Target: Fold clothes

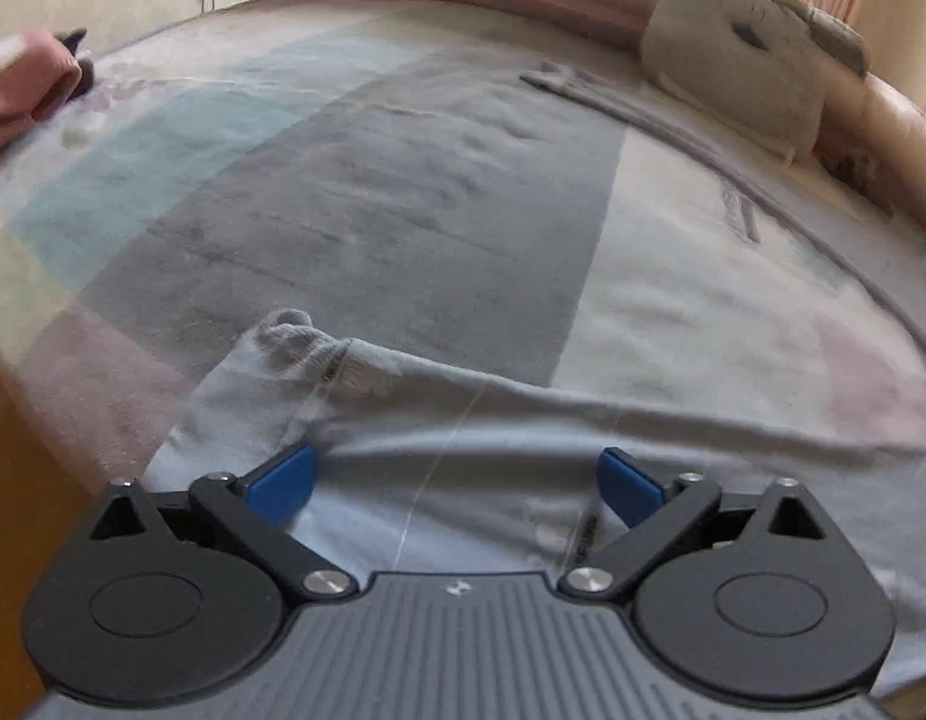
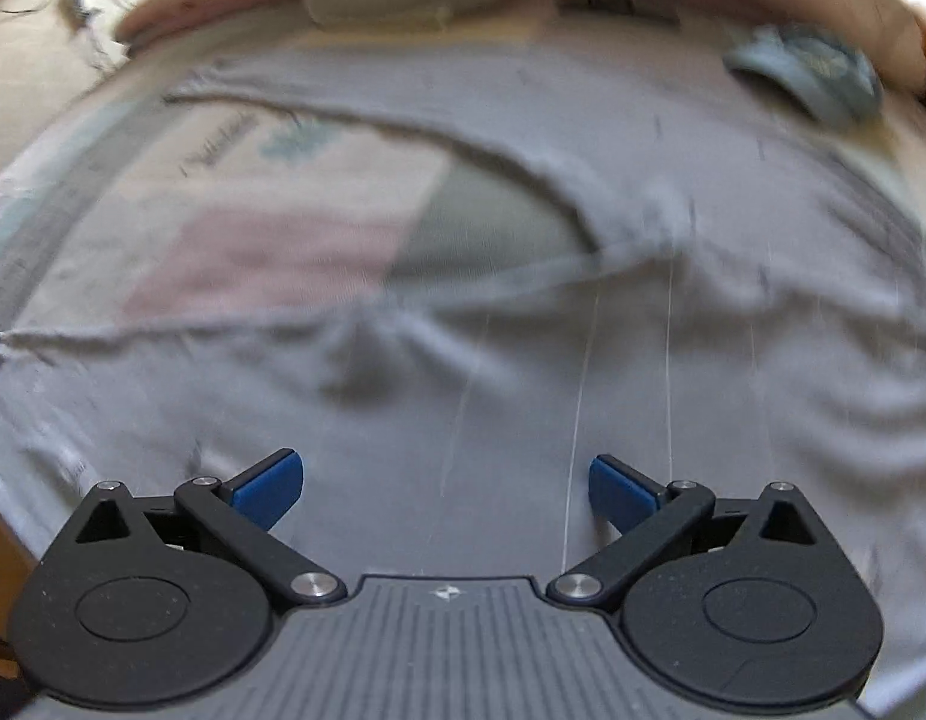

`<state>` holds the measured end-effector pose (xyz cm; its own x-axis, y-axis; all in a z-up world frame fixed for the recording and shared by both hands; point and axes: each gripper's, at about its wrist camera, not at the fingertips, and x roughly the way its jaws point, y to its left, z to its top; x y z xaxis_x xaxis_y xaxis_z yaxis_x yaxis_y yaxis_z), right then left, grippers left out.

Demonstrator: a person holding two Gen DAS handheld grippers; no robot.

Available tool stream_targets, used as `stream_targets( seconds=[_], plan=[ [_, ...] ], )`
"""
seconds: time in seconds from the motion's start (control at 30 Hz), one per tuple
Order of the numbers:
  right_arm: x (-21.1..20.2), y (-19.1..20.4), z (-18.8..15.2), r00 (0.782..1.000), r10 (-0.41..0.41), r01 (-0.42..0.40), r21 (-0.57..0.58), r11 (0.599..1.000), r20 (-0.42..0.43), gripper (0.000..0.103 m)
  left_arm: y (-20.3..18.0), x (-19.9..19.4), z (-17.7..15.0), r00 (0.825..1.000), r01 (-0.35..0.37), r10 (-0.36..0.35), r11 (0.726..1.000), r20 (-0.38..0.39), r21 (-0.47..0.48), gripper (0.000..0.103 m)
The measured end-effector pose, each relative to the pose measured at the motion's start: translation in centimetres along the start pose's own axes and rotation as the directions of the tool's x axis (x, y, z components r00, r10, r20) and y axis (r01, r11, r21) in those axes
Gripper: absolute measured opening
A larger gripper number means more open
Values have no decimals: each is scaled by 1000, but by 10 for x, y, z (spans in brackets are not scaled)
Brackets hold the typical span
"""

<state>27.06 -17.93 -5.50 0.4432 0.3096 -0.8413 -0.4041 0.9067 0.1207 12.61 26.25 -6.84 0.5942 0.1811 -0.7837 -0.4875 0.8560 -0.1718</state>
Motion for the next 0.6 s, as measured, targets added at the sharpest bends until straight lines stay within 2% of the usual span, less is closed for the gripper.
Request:
stream_targets(
  seconds=[0.1, 0.17, 0.3, 0.43, 0.53, 0.6],
  plan=[
    [-8, 4, -6, 1000, -18, 19, -12, 1000, 24, 103, -13, -8, 8, 1000, 4, -5, 999, 16, 51, 101],
    [-13, 4, -9, 998, -33, 33, -14, 999, 45, 103, -28, -11, 14, 999, 35, -39, 994, 34, 104, 101],
    [-14, -22, 15, 984, -88, 81, 47, 996, 156, 103, -54, -6, 23, 993, 114, -118, 985, 24, 126, 101],
    [9, -48, 40, 972, -91, 71, 97, 993, 219, 103, -74, -7, 21, 989, 145, -148, 979, 8, 141, 101],
    [30, -60, 48, 981, -54, 27, 144, 989, 186, 103, -82, -11, 16, 989, 144, -145, 977, -4, 157, 101],
    [32, -58, 42, 984, -59, 36, 139, 990, 165, 103, -81, -15, 13, 990, 138, -140, 978, -3, 159, 101]
  ],
)
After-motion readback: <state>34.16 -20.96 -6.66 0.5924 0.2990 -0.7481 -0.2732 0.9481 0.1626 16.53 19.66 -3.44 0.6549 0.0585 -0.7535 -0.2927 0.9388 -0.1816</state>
